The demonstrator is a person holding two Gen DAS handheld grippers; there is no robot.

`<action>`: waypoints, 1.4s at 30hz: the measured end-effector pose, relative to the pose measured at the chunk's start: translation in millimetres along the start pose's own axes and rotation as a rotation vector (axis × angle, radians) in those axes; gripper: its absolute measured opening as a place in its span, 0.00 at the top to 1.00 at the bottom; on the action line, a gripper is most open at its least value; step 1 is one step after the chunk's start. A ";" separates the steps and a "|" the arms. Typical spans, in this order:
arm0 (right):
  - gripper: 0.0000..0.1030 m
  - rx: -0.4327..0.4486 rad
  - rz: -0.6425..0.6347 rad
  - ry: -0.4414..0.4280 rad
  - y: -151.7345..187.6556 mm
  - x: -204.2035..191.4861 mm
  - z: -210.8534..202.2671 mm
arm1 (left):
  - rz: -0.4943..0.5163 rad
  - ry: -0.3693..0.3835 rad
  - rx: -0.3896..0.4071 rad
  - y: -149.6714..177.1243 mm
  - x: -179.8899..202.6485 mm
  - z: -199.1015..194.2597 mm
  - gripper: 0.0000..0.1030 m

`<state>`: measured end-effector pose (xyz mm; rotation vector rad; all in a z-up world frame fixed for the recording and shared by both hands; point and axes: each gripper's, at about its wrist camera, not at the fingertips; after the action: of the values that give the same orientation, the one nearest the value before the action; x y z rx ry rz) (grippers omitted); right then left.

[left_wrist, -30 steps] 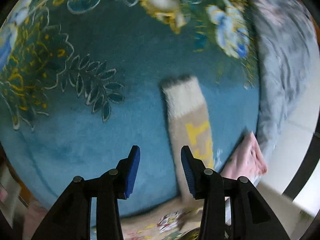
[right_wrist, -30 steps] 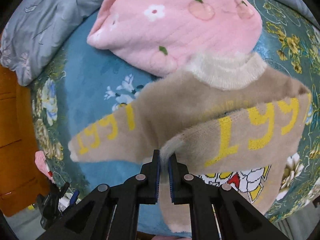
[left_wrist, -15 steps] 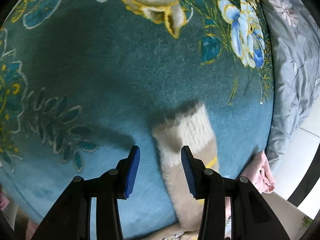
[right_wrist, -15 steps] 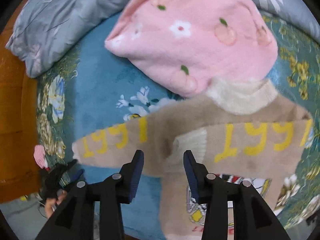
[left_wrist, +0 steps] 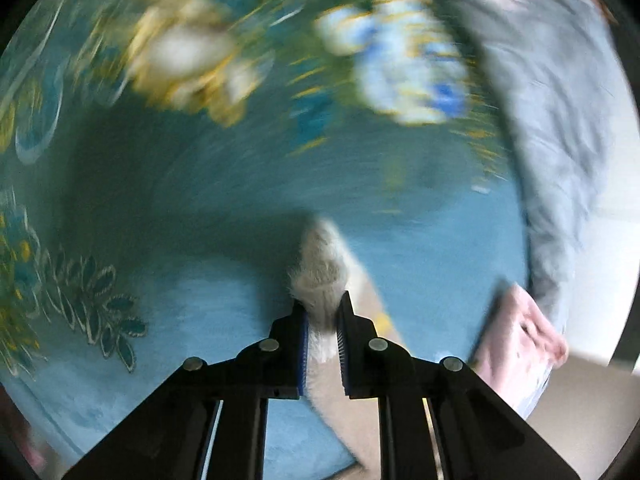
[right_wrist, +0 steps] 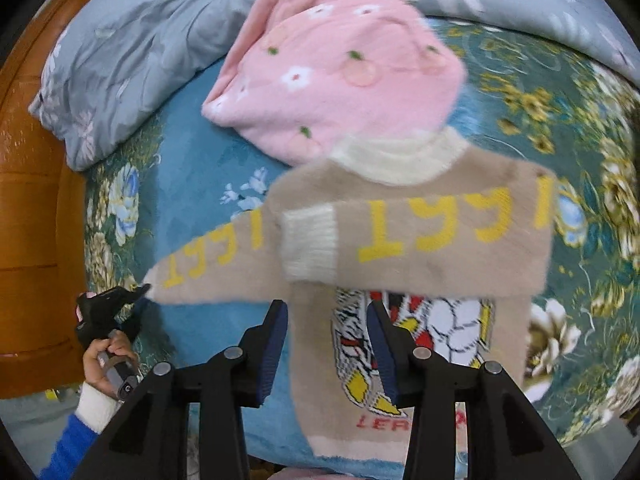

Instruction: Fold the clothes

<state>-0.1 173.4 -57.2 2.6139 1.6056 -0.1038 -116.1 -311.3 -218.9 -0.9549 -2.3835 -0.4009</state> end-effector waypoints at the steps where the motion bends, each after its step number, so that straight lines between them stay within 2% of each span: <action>1: 0.57 0.005 0.019 -0.009 3.6 7.8 -2.2 | 0.044 0.011 0.013 3.5 11.9 -7.3 0.88; 5: 0.57 0.025 0.078 -0.048 17.5 38.5 -10.3 | 0.208 0.148 0.061 28.9 78.7 -50.5 0.88; 8: 0.57 0.035 0.081 -0.076 25.1 54.3 -15.1 | 0.361 0.270 0.064 72.7 138.7 -85.3 0.88; 10: 0.57 0.053 0.076 -0.100 30.3 66.5 -20.2 | 0.484 0.325 0.033 114.1 178.4 -104.0 0.88; 13: 0.57 0.066 0.086 -0.132 34.2 91.4 -25.9 | 0.653 0.353 -0.029 172.3 232.2 -107.3 0.88; 15: 0.56 0.072 0.102 -0.158 35.9 110.9 -28.5 | 0.748 0.345 -0.075 216.8 259.5 -100.7 0.88; 20: 0.57 0.069 0.193 -0.213 48.6 175.1 -28.5 | 0.890 0.275 -0.224 326.7 296.0 -71.0 0.88; 23: 0.57 0.073 0.251 -0.230 60.5 218.9 -24.9 | 0.948 0.222 -0.295 374.4 303.6 -46.4 0.88; 30: 0.57 0.076 0.402 -0.256 81.7 300.4 -4.6 | 1.140 0.022 -0.442 463.5 301.6 38.0 0.88; 34: 0.57 0.058 0.457 -0.272 90.4 323.8 13.1 | 1.247 -0.109 -0.511 498.0 288.8 82.8 0.88; 38: 0.56 0.038 0.463 -0.274 97.1 330.9 26.9 | 1.293 -0.231 -0.584 517.3 271.2 126.5 0.88; 40: 0.57 0.030 0.461 -0.264 99.6 333.4 30.8 | 1.318 -0.281 -0.595 523.4 264.9 144.6 0.87; 41: 0.57 0.027 0.464 -0.261 100.9 334.8 32.2 | 1.320 -0.301 -0.606 526.0 261.1 153.7 0.86; 42: 0.57 0.027 0.466 -0.259 102.0 336.3 32.8 | 1.317 -0.312 -0.615 526.9 258.7 159.4 0.79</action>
<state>242.1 422.7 -119.2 2.7739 0.8967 -0.4145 40.1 273.6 -160.2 -2.6807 -1.3146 -0.4410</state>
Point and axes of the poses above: each gripper's, at about its wrist camera, not at the fingertips, and z roughly the way its jaws point, x to its right, y to its underside, and after that the axes turned 7 degrees about y, right-handed
